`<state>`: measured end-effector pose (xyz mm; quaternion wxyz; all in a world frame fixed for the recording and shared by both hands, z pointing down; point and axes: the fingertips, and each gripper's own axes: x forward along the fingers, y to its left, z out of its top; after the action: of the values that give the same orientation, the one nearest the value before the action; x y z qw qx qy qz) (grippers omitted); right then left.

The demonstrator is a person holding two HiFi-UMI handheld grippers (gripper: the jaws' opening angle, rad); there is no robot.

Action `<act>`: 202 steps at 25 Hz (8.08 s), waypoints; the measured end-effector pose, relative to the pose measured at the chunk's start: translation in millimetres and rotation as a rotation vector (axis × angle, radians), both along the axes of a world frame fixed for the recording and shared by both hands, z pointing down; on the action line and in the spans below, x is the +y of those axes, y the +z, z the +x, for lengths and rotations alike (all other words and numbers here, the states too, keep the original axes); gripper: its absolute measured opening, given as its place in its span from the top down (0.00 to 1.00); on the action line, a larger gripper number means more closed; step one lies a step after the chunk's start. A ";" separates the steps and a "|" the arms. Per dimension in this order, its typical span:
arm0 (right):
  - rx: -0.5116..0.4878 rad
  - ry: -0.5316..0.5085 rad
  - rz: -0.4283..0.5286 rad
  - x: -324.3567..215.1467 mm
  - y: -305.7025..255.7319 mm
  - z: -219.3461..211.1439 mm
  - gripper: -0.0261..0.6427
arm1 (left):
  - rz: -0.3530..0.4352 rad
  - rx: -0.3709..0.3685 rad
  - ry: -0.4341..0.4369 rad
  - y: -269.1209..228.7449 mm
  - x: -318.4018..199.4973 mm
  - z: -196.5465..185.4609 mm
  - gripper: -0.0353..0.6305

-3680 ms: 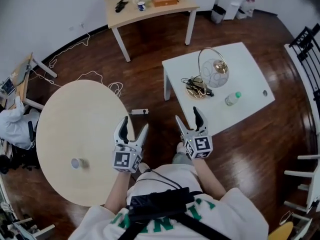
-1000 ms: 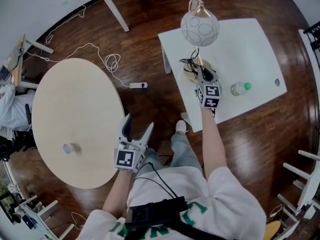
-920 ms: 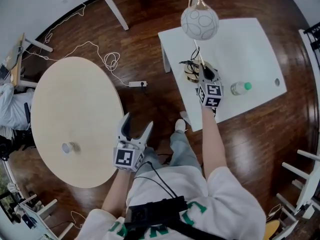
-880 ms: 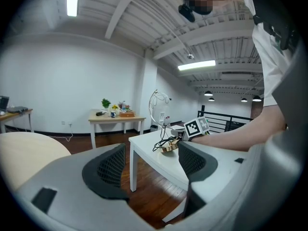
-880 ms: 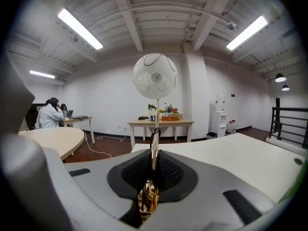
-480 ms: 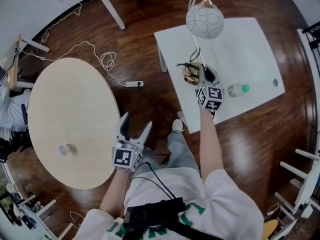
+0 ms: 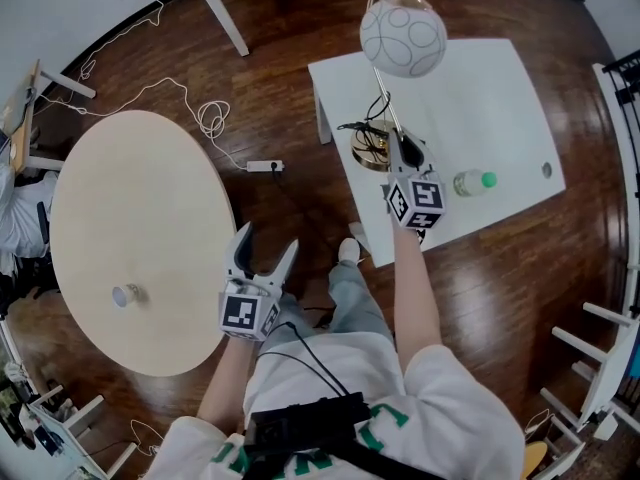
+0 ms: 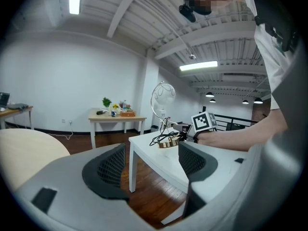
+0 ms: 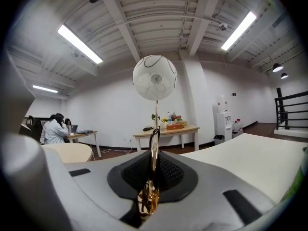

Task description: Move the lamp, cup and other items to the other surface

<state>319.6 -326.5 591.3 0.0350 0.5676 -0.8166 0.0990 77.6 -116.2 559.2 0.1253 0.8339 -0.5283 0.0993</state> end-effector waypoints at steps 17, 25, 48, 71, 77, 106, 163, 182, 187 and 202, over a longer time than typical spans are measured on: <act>-0.162 -0.334 0.056 85.6 -81.4 -229.8 0.90 | 0.141 0.037 -0.369 -59.6 74.6 -175.5 0.44; -0.157 -0.558 0.067 120.9 -81.4 -379.2 0.90 | 0.128 0.029 -0.545 -52.3 135.9 -262.1 0.44; -0.172 -0.907 -0.107 223.5 41.3 -713.2 0.90 | -0.005 0.041 -0.821 -12.3 262.2 -450.1 0.44; -0.084 -1.094 -0.122 281.6 93.1 -691.3 0.90 | -0.037 0.076 -0.810 14.8 266.3 -417.0 0.44; -0.061 -1.113 -0.133 288.8 104.0 -696.0 0.91 | -0.064 0.091 -0.790 11.3 261.2 -405.3 0.44; -0.153 -0.754 0.172 185.7 -114.0 -383.8 0.37 | 0.198 0.035 -0.388 -83.1 112.4 -240.1 0.44; 0.011 0.058 -0.006 94.2 -83.9 96.2 0.74 | 0.116 0.031 0.193 -85.9 -35.6 74.8 0.45; -0.109 -0.826 -0.007 215.6 -101.1 -381.0 0.74 | 0.138 0.004 -0.446 -80.7 133.6 -236.2 0.45; -0.028 -1.037 0.010 264.3 -87.9 -478.6 0.74 | 0.146 0.000 -0.627 -86.7 188.6 -296.6 0.45; -0.014 -1.539 0.060 437.7 -52.3 -669.6 0.74 | 0.110 -0.018 -1.061 -60.3 369.0 -411.5 0.45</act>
<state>-349.9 111.3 539.0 0.0735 -0.1603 -0.9839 0.0281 -333.9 252.8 498.9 0.1098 0.4567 -0.8828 0.0016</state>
